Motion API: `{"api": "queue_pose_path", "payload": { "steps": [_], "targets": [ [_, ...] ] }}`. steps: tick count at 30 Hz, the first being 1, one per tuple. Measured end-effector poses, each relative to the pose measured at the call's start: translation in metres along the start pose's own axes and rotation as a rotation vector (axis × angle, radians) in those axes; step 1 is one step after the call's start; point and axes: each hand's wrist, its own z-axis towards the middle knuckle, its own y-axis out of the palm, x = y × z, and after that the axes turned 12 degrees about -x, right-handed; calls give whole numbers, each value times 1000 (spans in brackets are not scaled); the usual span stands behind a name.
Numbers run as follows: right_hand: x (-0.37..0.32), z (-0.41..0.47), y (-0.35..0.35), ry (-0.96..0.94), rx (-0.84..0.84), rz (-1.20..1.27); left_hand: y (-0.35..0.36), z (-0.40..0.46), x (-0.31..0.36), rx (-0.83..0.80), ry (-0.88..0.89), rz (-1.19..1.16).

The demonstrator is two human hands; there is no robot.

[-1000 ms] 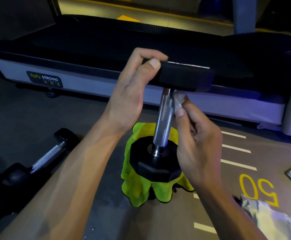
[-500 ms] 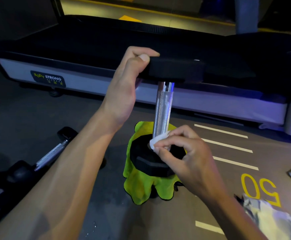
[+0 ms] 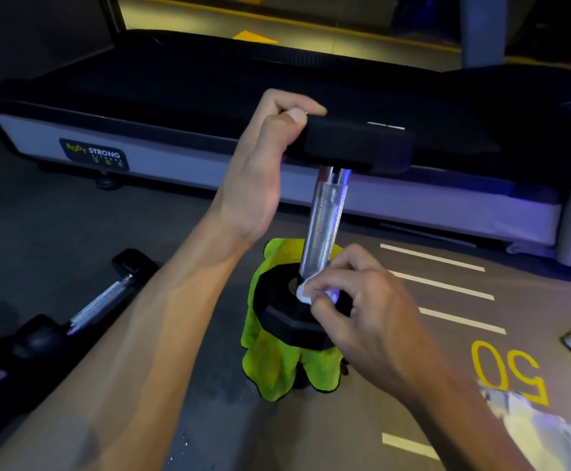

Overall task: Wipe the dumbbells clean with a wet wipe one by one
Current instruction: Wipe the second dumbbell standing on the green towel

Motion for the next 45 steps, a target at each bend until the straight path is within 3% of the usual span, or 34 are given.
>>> {"api": "queue_pose_path", "payload": {
  "steps": [12, 16, 22, 27, 32, 34, 39, 45],
  "targets": [
    [7, -7, 7, -93, 80, 71, 4, -1, 1, 20, 25, 22],
    [24, -2, 0, -10, 110, 122, 2, 0, 2, 21, -18, 38],
    [34, 0, -4, -19, 81, 176, 3, -9, 9, -1, 66, 149],
    [33, -6, -4, -29, 120, 341, 1, -14, 9, 82, 138, 363],
    [28, -5, -2, -28, 84, 414, -2, -25, 14, 29, 197, 465],
    [19, -3, 0, -82, 123, 438, -7, -26, 14, 7, 188, 435],
    [1, 17, 1, -181, 398, 496, -18, -26, 11, -24, 176, 358],
    [4, 11, 12, -150, 122, 324, -31, -29, 8, 14, 99, 190]
  ]
}}
